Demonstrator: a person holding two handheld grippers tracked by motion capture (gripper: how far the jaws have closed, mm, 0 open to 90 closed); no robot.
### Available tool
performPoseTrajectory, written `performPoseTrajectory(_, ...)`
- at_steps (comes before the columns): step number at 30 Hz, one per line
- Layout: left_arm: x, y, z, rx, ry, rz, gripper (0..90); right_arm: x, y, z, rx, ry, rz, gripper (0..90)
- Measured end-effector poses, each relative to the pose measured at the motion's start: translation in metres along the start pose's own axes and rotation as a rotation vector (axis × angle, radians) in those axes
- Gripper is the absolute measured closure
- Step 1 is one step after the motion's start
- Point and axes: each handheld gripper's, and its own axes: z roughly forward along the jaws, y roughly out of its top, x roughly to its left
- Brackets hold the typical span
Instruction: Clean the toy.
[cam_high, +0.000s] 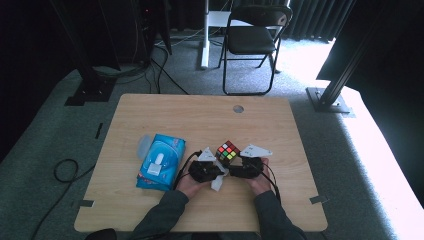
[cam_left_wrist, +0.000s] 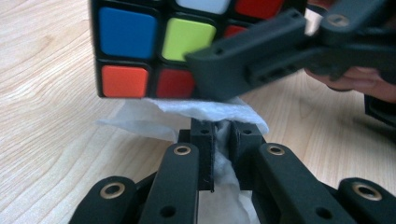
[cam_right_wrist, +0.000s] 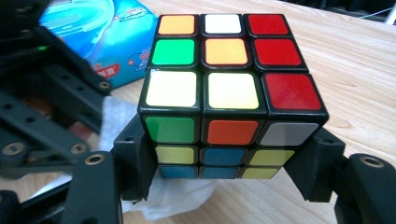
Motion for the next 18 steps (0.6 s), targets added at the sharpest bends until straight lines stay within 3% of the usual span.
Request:
performPoseTrajectory(4, 0.003, -0.004, -0.006, 0.023, 0.06, -0.016, 83.2, -0.002, -0.001, -0.001, 0.01, -0.051, -0.003, 34.1)
performPoseTrajectory(10, 0.011, -0.012, -0.017, 0.021, 0.121, -0.05, 83.1, -0.005, -0.005, 0.005, 0.054, -0.119, 0.017, 34.1)
performPoseTrajectory(13, 0.012, -0.015, -0.02, 0.007, 0.13, -0.064, 83.1, -0.004, -0.006, 0.009, 0.072, -0.141, 0.024, 34.1)
performPoseTrajectory(18, 0.008, -0.016, -0.018, 0.012, 0.152, -0.047, 82.9, -0.006, -0.008, 0.014, 0.091, -0.174, 0.044, 34.1)
